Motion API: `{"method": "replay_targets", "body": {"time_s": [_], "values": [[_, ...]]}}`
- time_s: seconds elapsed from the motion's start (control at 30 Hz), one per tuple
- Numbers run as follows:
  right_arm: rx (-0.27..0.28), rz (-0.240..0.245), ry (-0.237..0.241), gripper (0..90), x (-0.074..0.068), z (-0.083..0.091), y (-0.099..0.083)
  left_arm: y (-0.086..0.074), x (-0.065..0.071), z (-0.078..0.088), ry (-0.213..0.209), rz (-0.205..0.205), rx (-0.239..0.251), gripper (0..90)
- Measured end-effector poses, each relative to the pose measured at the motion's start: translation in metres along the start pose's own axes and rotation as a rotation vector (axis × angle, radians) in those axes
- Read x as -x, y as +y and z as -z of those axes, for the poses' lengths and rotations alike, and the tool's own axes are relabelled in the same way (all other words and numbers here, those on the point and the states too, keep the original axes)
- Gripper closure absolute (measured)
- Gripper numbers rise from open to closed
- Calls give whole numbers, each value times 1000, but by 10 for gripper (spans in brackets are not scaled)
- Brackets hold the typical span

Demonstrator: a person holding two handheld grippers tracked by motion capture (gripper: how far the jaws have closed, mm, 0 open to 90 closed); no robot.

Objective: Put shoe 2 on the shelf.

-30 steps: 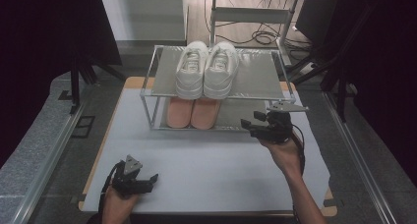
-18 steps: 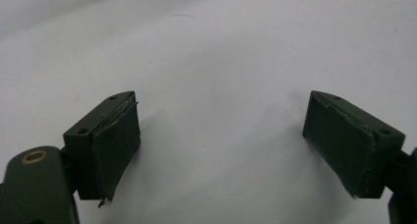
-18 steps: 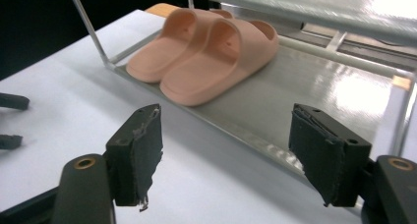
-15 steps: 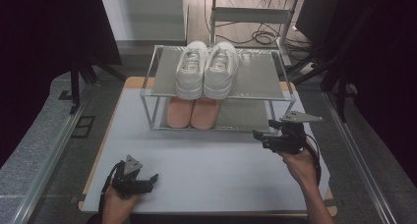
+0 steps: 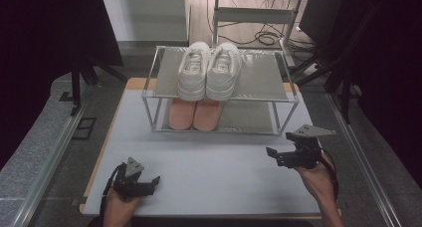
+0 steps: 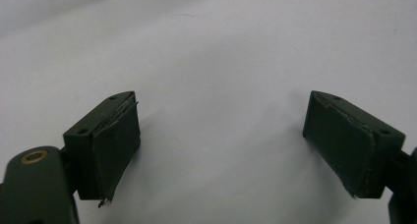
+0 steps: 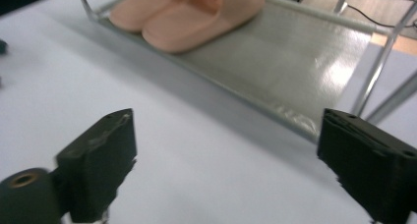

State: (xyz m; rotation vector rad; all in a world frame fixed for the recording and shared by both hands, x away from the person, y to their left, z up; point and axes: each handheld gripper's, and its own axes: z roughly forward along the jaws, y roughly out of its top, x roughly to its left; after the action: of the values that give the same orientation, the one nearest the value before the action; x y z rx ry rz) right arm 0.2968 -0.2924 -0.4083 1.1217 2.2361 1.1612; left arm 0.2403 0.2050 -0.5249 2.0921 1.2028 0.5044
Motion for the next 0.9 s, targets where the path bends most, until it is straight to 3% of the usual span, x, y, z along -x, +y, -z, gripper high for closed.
{"method": "replay_targets", "body": {"time_s": [0.1, 0.23, 0.67, 0.9], "values": [[-27, 17, -24, 0, 3, -3, -12, 0, 0, 0, 0, -1, -1, 142], [-29, 14, -41, 0, 4, -6, -22, 0, 0, 0, 0, -5, -4, 142], [-89, -12, -30, 0, 5, -33, -72, 0, 0, 0, 1, -6, -4, 142], [-159, 3, -48, 0, 1, -52, -97, 0, 0, 0, 2, -6, -3, 141]]}}
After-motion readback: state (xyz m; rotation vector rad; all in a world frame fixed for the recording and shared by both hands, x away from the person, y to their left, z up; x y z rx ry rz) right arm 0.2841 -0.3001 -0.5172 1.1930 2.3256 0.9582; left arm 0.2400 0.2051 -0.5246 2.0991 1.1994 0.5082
